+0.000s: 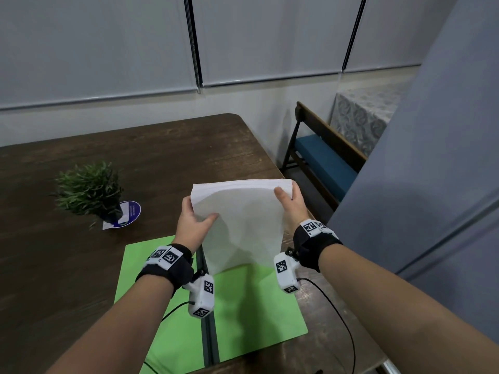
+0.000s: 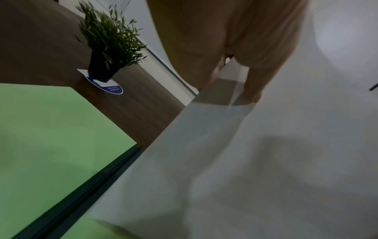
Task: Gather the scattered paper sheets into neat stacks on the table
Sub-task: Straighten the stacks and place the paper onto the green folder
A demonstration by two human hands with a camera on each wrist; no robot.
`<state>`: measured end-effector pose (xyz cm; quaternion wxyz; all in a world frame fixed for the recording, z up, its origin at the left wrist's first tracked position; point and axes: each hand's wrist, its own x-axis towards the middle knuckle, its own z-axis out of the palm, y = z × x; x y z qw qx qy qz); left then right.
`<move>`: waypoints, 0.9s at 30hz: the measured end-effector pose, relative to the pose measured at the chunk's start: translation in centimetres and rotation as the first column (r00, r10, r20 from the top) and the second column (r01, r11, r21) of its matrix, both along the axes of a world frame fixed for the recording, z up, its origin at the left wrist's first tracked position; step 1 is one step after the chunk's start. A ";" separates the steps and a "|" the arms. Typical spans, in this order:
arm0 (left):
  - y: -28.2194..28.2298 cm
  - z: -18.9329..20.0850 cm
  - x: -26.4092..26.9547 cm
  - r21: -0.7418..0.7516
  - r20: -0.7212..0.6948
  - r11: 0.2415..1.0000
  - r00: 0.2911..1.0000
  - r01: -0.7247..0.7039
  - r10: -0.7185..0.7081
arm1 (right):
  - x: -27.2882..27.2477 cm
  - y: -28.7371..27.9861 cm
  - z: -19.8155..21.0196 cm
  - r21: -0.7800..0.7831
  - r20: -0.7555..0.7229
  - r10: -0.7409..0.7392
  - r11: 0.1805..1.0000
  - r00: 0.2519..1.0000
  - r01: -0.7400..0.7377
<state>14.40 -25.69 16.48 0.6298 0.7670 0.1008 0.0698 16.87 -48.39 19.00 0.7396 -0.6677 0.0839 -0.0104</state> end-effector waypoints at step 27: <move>1.7 -4.8 2.6 0.002 -0.527 0.985 0.837 0.173 -0.146 | 4.1 -0.5 -8.6 -0.374 -0.393 0.202 0.856 0.897 -0.357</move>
